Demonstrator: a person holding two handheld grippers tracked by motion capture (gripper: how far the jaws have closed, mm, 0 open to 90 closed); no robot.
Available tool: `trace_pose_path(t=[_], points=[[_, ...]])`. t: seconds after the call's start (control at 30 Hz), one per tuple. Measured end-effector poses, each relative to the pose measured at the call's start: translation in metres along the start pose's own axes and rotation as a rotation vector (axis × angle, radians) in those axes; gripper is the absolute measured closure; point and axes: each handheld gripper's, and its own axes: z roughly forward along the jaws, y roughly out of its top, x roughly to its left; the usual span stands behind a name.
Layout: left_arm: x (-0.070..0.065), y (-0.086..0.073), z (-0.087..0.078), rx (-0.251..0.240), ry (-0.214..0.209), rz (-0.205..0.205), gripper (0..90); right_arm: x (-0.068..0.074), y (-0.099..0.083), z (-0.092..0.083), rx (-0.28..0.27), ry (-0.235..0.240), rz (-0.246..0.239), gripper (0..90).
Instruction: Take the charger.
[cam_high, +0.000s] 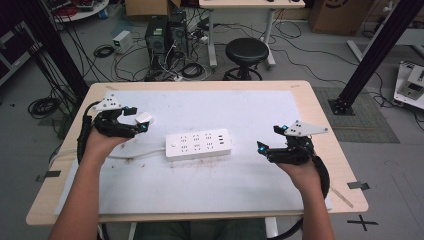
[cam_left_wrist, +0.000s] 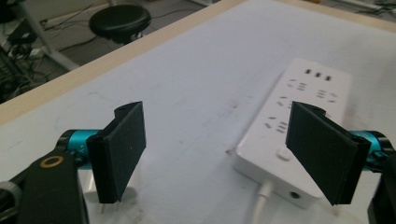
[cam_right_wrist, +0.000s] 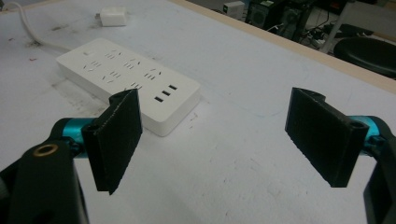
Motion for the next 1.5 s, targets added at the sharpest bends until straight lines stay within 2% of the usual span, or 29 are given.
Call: trace_pose_path(t=[0.07,0.13,0.23,0.27,0.3,0.33,0.47,0.73,0.8,1.0,1.1,1.33,1.5], points=[[0.01,-0.001,0.007,0.015,0.026,-0.021,20.0,0.002,0.0,0.005,0.007,0.01,-0.01,19.2],[0.02,-0.002,0.016,0.042,0.06,-0.017,20.0,0.004,0.0,0.008,0.021,0.007,-0.012,19.2],[0.034,-0.01,0.028,0.046,0.089,-0.043,20.0,0.004,-0.001,0.011,0.028,0.01,-0.014,19.2],[0.039,-0.014,0.032,0.061,0.097,-0.046,20.0,0.004,-0.001,0.011,0.028,0.013,-0.016,19.2],[0.046,-0.021,0.039,0.073,0.1,-0.068,20.0,0.004,-0.002,0.012,0.031,0.015,-0.012,19.2],[0.046,-0.021,0.039,0.073,0.1,-0.068,20.0,0.004,-0.002,0.013,0.038,0.014,-0.012,19.2],[0.058,-0.036,0.059,0.125,0.11,-0.094,20.0,0.004,-0.007,0.014,0.044,0.013,-0.012,19.2],[0.065,-0.041,0.072,0.159,0.12,-0.079,20.0,0.004,-0.008,0.015,0.058,0.007,0.001,19.2],[0.069,-0.046,0.076,0.18,0.123,-0.09,20.0,0.005,-0.006,0.015,0.055,0.005,-0.006,19.2],[0.072,-0.051,0.078,0.199,0.118,-0.118,20.0,0.007,-0.005,0.015,0.058,0.008,-0.007,19.2],[0.073,-0.053,0.078,0.21,0.114,-0.121,24.5,0.008,-0.005,0.016,0.057,0.011,-0.008,19.3],[0.073,-0.055,0.08,0.221,0.114,-0.125,27.7,0.008,-0.007,0.017,0.059,0.007,-0.001,19.2],[0.071,-0.055,0.083,0.236,0.109,-0.099,33.9,0.008,-0.007,0.016,0.061,0.006,0.004,19.3]])
